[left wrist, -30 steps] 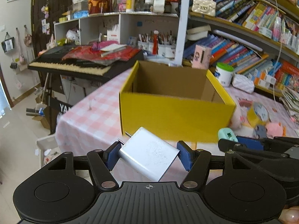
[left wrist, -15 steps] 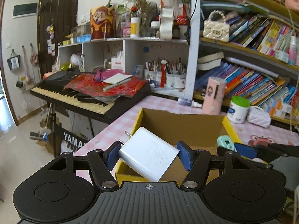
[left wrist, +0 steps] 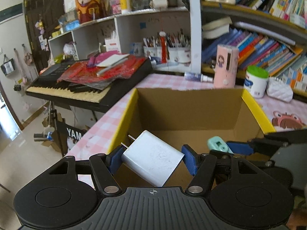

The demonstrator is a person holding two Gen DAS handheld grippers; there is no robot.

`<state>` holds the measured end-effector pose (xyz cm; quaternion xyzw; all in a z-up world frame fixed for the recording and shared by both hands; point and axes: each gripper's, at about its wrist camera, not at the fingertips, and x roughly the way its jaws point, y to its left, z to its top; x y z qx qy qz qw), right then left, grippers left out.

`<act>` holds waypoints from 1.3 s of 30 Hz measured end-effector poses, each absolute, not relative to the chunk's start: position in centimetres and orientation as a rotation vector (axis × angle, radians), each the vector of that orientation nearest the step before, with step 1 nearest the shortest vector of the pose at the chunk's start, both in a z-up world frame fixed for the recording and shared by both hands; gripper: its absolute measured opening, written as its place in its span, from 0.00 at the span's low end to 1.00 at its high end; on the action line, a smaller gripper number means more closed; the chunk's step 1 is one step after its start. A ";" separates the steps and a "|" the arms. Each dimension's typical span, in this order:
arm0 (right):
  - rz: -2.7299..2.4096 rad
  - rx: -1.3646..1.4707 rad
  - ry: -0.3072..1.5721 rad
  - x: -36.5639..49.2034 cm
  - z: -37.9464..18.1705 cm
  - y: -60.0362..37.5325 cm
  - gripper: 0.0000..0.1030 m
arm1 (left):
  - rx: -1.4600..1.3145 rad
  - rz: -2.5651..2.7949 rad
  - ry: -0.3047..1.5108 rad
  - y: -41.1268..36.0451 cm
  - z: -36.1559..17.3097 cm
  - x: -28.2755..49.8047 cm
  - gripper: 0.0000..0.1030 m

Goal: Organize objects
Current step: 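Open the left tool to drop the charger into the box while the right drops the stapler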

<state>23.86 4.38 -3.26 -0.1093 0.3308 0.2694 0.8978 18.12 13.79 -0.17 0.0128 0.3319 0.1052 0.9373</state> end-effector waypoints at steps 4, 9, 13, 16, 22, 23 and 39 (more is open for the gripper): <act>0.604 -0.240 0.687 24.8 -3.4 4.2 0.23 | 0.020 0.217 0.696 13.7 -0.5 19.2 0.63; 0.635 -0.274 0.738 26.2 -3.4 4.2 0.23 | -0.004 0.223 0.729 13.8 -1.1 20.3 0.63; 0.632 -0.300 0.815 26.8 -3.5 4.6 0.23 | -0.022 0.236 0.758 14.2 -1.6 20.9 0.63; 0.623 -0.311 0.834 26.9 -3.7 4.7 0.23 | -0.020 0.240 0.770 14.3 -1.8 21.1 0.63; 0.621 -0.310 0.830 26.9 -3.7 4.8 0.23 | -0.014 0.241 0.778 14.2 -1.8 21.2 0.63; 0.620 -0.310 0.827 26.8 -3.6 4.7 0.23 | -0.017 0.240 0.780 14.2 -1.8 21.2 0.63; 0.556 -0.213 0.674 22.8 -1.4 3.1 0.51 | -0.040 0.232 0.635 13.5 1.4 16.9 0.78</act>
